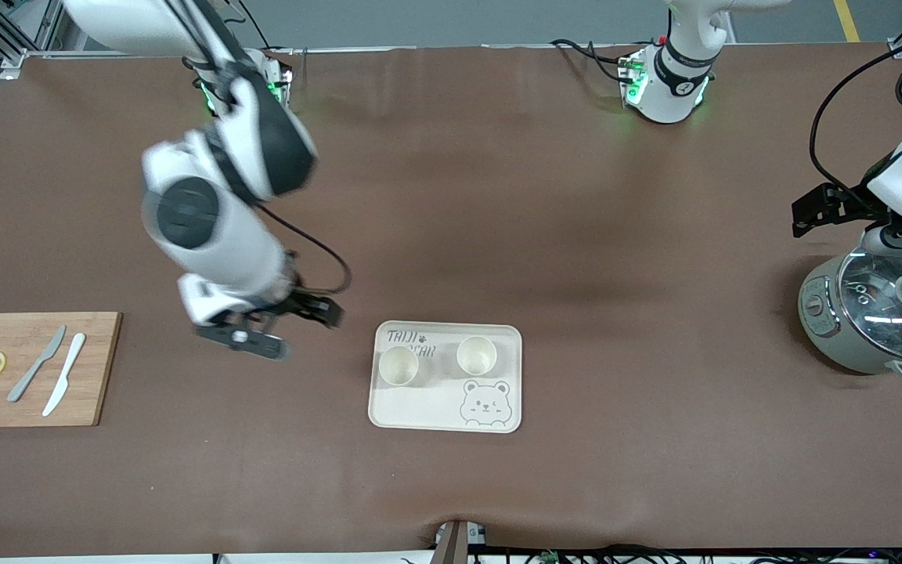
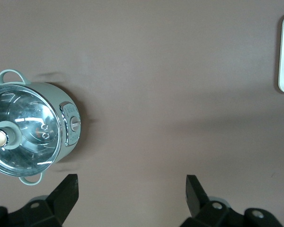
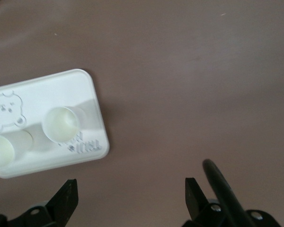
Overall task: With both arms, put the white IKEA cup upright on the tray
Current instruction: 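Open the right gripper and lift it away from the cup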
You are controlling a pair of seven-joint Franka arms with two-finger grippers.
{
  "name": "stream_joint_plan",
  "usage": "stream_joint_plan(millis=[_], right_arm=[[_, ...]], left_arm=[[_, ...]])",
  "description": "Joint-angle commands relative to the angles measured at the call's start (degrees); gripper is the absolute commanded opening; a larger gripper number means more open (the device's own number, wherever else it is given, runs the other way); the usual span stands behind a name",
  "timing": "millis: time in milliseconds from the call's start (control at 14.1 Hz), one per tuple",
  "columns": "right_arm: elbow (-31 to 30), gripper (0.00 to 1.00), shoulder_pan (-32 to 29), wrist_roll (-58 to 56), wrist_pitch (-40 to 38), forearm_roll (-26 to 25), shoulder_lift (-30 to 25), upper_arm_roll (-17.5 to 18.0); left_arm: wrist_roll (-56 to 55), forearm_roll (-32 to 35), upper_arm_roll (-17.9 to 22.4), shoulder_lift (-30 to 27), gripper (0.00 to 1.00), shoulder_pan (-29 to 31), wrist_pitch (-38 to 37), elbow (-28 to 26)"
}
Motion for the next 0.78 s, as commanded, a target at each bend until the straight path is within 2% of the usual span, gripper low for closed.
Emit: stream_joint_plan(millis=[0,142,283,425,566,708], right_arm=[[-2.5,1.0,-7.9,-13.4,-7.6,2.0,-6.9,0.7],[-3.8,1.0,-12.6,-19.6,-10.7,1.3,-10.4,0.5],[-8.1,1.0,-16.7,-24.8,-10.1,0.2,-14.8,0.5],[-12.0,1.0,-20.6,-28.1,-8.5,0.1,-18.6,0.5],[-18.9,1.0,-23.0,-31.7,-3.8,-0.2,-23.7,0.4],[-22.9,1.0,-24.0,-31.9,-1.1,-2.5,-26.2,0.5]], left_arm=[[-0.2,-0.6,-0.2,0.1,1.0,0.1,-1.2,0.9],[-0.2,-0.6,-0.2,0.1,1.0,0.0,-1.2,0.9],[-0.2,-0.6,-0.2,0.1,1.0,-0.1,-1.2,0.9],[-0.2,-0.6,-0.2,0.2,1.0,-0.1,-1.2,0.9],[-0.2,-0.6,-0.2,0.2,1.0,-0.2,-1.2,0.9],[-0.2,-0.6,-0.3,0.1,1.0,-0.2,-1.2,0.9]])
